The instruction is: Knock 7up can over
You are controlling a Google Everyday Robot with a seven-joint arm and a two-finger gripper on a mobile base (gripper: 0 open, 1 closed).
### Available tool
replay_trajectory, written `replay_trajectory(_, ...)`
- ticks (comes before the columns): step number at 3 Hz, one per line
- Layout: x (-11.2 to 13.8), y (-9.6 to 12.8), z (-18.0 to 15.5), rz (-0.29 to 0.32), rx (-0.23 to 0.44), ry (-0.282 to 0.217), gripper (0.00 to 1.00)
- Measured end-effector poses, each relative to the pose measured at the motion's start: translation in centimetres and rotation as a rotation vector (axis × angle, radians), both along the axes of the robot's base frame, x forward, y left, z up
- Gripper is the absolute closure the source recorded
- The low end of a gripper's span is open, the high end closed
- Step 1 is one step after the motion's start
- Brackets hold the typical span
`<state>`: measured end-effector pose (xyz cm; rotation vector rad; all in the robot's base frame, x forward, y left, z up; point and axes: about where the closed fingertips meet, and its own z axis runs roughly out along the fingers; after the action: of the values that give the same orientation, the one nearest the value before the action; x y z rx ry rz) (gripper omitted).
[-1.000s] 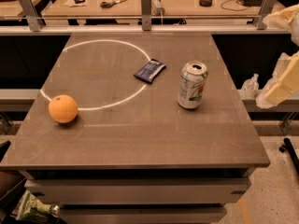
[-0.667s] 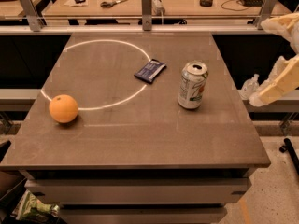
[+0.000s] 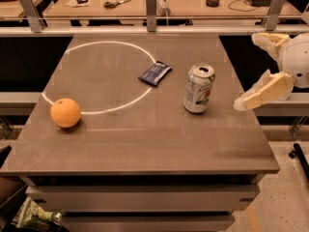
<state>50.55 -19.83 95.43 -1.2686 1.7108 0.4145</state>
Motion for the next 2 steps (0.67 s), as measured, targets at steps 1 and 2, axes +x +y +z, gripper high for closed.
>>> replay_trajectory(1,0.8,1.3,-1.5,0.025,0.106,0.002,0.0)
replay_trajectory(2,1.6,2.5,-2.5,0.054,0.175,0.008,0.0)
